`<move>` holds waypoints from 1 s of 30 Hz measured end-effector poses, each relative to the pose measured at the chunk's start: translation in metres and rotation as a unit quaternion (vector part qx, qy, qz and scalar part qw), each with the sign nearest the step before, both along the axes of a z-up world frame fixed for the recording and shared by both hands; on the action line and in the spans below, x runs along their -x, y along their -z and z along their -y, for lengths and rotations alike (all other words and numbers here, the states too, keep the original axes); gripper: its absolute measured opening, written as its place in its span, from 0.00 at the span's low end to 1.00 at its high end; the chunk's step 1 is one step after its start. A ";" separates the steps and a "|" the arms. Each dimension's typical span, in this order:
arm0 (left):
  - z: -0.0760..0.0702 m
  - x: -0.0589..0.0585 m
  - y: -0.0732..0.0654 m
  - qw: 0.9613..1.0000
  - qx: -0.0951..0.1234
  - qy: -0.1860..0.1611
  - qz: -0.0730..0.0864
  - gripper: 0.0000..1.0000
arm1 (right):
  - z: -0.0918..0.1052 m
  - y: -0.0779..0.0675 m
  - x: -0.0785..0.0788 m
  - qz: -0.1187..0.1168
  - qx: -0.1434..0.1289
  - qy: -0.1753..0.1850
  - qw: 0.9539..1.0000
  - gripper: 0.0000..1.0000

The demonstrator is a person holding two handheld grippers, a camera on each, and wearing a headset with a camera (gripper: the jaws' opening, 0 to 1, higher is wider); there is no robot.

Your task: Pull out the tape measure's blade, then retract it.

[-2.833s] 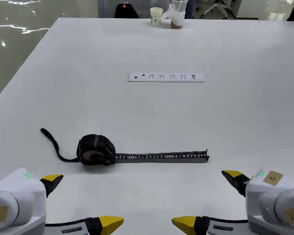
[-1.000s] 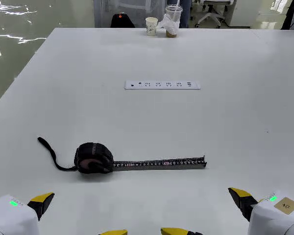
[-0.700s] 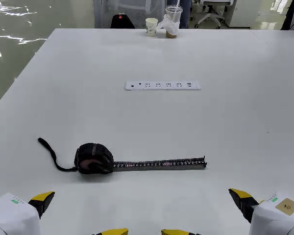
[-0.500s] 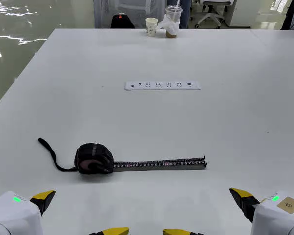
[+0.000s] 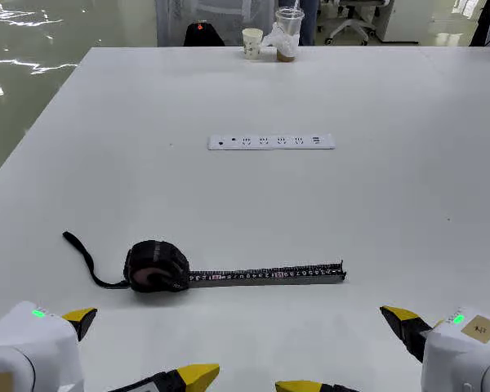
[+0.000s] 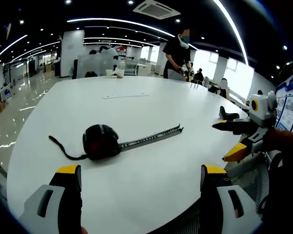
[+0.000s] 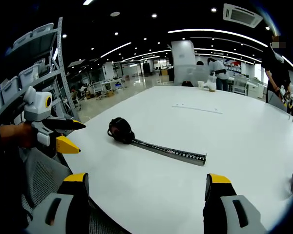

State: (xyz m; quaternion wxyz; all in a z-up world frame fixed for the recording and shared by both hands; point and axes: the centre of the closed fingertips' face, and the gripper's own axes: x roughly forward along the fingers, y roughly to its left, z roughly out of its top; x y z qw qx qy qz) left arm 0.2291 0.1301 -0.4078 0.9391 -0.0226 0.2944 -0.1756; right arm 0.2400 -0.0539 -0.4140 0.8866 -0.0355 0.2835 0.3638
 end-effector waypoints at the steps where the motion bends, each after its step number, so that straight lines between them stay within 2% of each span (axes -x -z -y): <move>1: 0.000 -0.001 0.000 1.000 0.000 0.000 0.000 0.99 | 0.001 0.000 -0.001 0.001 0.000 -0.001 1.000 0.99; 10: -0.001 -0.015 0.002 1.000 0.001 -0.010 -0.007 0.99 | 0.004 0.004 -0.009 -0.003 0.009 -0.023 1.000 0.98; 15: -0.002 -0.022 0.003 1.000 -0.003 -0.015 -0.006 0.99 | 0.004 0.009 -0.011 -0.013 0.012 -0.040 0.999 0.98; 30: -0.010 -0.041 0.009 0.999 -0.011 -0.039 -0.007 0.99 | 0.005 0.018 -0.024 -0.017 0.030 -0.089 0.995 0.94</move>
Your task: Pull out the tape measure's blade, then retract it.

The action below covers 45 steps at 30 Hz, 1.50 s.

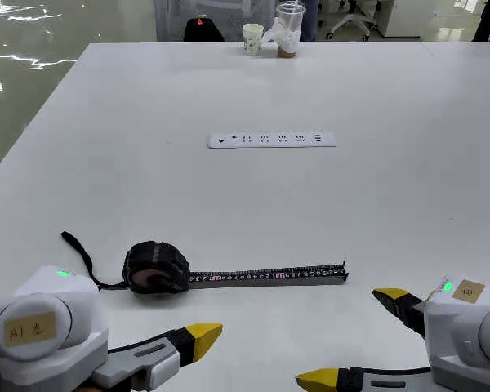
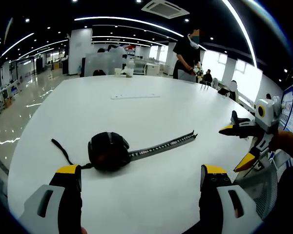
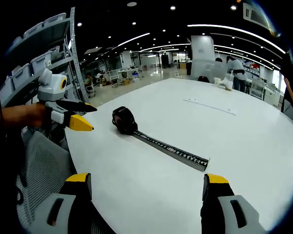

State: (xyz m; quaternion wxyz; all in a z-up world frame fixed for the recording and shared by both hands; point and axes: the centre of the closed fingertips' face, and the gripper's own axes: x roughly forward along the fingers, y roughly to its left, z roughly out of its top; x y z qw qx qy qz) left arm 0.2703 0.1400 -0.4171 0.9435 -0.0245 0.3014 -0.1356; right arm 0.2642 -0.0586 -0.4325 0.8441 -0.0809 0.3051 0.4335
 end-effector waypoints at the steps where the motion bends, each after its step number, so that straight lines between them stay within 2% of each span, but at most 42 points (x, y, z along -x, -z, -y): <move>1: -0.001 -0.001 0.000 1.000 0.000 -0.002 0.000 0.99 | 0.000 0.001 -0.001 0.000 0.002 -0.003 1.000 0.93; 16: -0.007 -0.021 0.007 1.000 -0.004 -0.020 -0.005 0.99 | 0.005 0.004 -0.025 0.022 0.031 -0.055 0.998 0.83; 25: -0.008 -0.030 0.010 1.000 -0.005 -0.027 -0.005 0.99 | 0.011 0.012 -0.038 0.018 0.052 -0.088 0.995 0.80; 39: -0.009 -0.045 0.016 0.999 -0.016 -0.034 -0.003 0.99 | 0.015 0.020 -0.060 0.029 0.081 -0.143 0.986 0.72; 45: -0.009 -0.051 0.020 0.999 -0.013 -0.035 -0.007 0.99 | 0.018 0.025 -0.069 0.029 0.094 -0.172 0.980 0.68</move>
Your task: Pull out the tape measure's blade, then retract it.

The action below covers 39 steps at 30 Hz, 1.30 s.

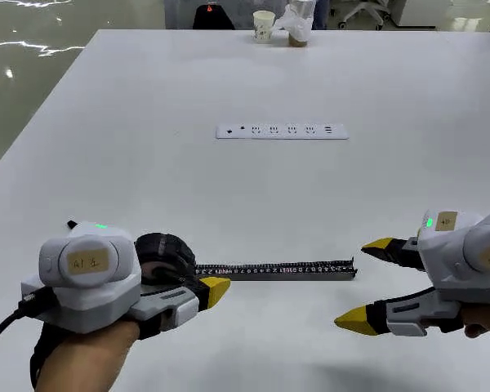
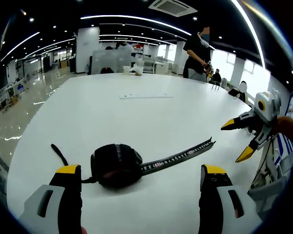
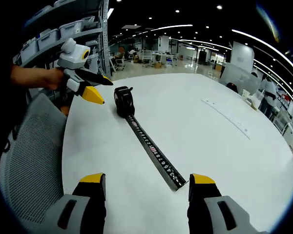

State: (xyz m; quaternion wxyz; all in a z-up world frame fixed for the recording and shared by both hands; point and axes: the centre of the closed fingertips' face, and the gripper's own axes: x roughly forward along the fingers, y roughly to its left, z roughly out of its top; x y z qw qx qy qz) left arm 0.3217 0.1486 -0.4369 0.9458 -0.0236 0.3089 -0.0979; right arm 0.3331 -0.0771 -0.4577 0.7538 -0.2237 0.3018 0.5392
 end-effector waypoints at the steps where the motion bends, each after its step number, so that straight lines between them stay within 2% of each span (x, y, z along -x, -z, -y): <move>1: 0.000 -0.001 0.001 1.000 0.000 0.000 -0.001 0.99 | 0.000 0.001 -0.001 0.000 0.002 -0.002 1.000 0.67; 22: -0.006 -0.016 0.014 1.000 -0.001 -0.010 -0.010 0.99 | 0.007 0.021 -0.027 -0.001 0.049 -0.076 0.996 0.50; 31: -0.007 -0.021 0.019 1.000 -0.001 -0.014 -0.015 0.98 | 0.009 0.032 -0.037 -0.003 0.070 -0.103 0.992 0.38; 39: -0.007 -0.028 0.024 1.000 0.000 -0.019 -0.019 0.96 | 0.011 0.047 -0.045 -0.004 0.093 -0.132 0.987 0.29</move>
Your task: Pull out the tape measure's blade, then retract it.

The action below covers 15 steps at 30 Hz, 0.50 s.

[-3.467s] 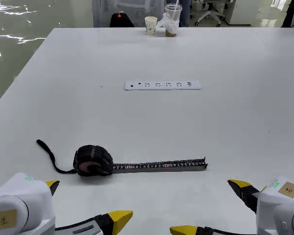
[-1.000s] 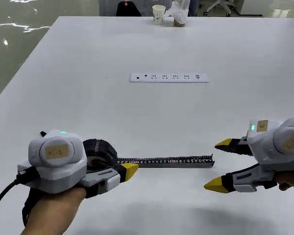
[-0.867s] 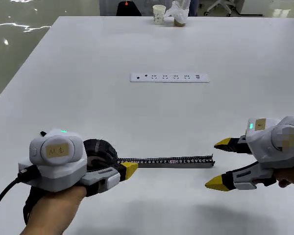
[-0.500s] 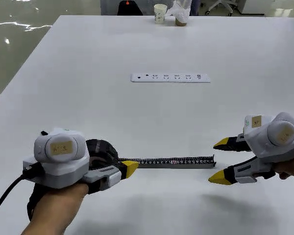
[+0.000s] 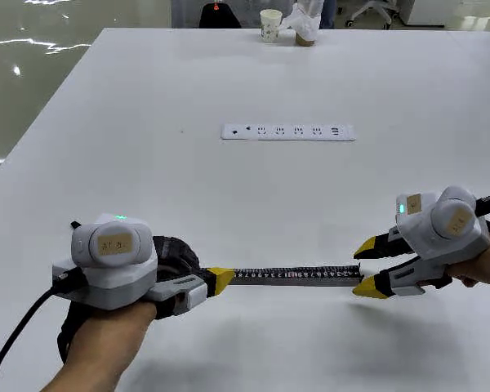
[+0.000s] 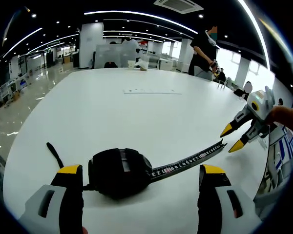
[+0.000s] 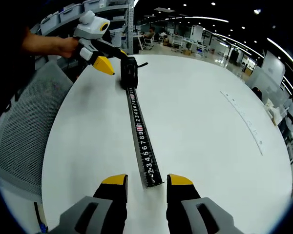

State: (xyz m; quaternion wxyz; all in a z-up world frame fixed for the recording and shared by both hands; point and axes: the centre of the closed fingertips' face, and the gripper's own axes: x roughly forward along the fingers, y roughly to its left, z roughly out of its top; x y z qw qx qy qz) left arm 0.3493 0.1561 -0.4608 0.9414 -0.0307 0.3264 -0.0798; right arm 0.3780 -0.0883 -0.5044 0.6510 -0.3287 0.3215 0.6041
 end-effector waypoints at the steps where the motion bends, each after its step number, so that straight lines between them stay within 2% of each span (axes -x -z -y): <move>1: -0.001 -0.001 0.000 1.000 0.000 -0.001 0.000 0.95 | 0.001 0.002 -0.001 -0.002 0.003 -0.002 1.000 0.28; 15: -0.011 -0.008 0.008 1.000 0.003 -0.027 -0.008 0.83 | 0.004 0.015 -0.006 0.000 0.024 -0.030 0.999 0.18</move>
